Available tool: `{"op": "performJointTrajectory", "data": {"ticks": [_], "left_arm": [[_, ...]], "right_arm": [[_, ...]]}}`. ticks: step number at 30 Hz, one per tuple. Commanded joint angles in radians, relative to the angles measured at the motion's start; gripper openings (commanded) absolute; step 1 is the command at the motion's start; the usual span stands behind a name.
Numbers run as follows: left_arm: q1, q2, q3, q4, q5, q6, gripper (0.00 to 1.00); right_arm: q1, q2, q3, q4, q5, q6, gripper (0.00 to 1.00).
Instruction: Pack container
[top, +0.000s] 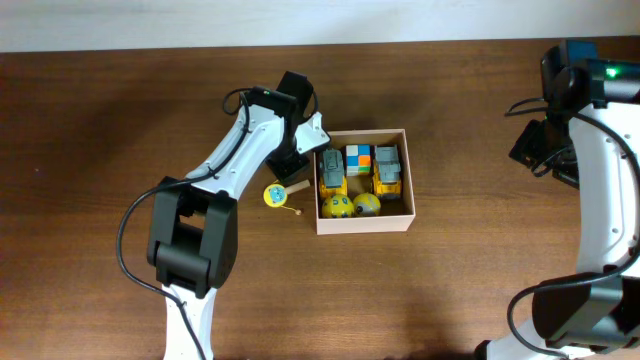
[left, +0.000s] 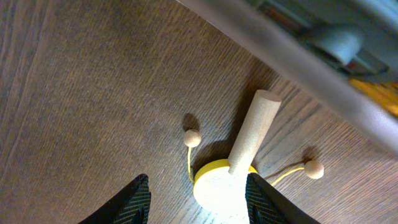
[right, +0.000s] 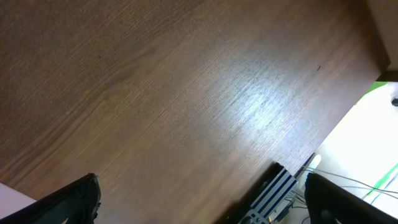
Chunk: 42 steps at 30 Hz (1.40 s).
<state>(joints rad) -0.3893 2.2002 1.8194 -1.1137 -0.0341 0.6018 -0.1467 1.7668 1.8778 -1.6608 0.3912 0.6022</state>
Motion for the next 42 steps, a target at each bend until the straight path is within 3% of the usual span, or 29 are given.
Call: {"op": "performJointTrajectory", "data": {"ticks": [1, 7, 15, 19, 31, 42], "left_arm": [[0.009, 0.013, -0.020, 0.006, -0.003, 0.043, 0.51], [0.009, 0.014, -0.062, 0.029, 0.058, 0.105, 0.51], [0.009, 0.014, -0.086, 0.052, 0.058, 0.106, 0.51], [0.009, 0.014, -0.085, 0.064, 0.128, 0.094, 0.50], [0.026, 0.012, -0.002, 0.100, 0.150, -0.140, 0.50], [0.099, 0.012, 0.058, 0.082, 0.147, -0.550, 0.50]], "right_arm": [[-0.004, -0.004, 0.003, 0.001, 0.005, 0.009, 0.99], [-0.004, -0.004, 0.003, 0.001, 0.005, 0.009, 0.99], [-0.004, -0.004, 0.003, 0.001, 0.005, 0.009, 0.99], [-0.004, -0.004, 0.003, 0.001, 0.005, 0.009, 0.99], [-0.004, -0.004, 0.003, 0.001, 0.005, 0.009, 0.99], [-0.004, -0.004, 0.003, 0.000, 0.005, 0.009, 0.99]]}}
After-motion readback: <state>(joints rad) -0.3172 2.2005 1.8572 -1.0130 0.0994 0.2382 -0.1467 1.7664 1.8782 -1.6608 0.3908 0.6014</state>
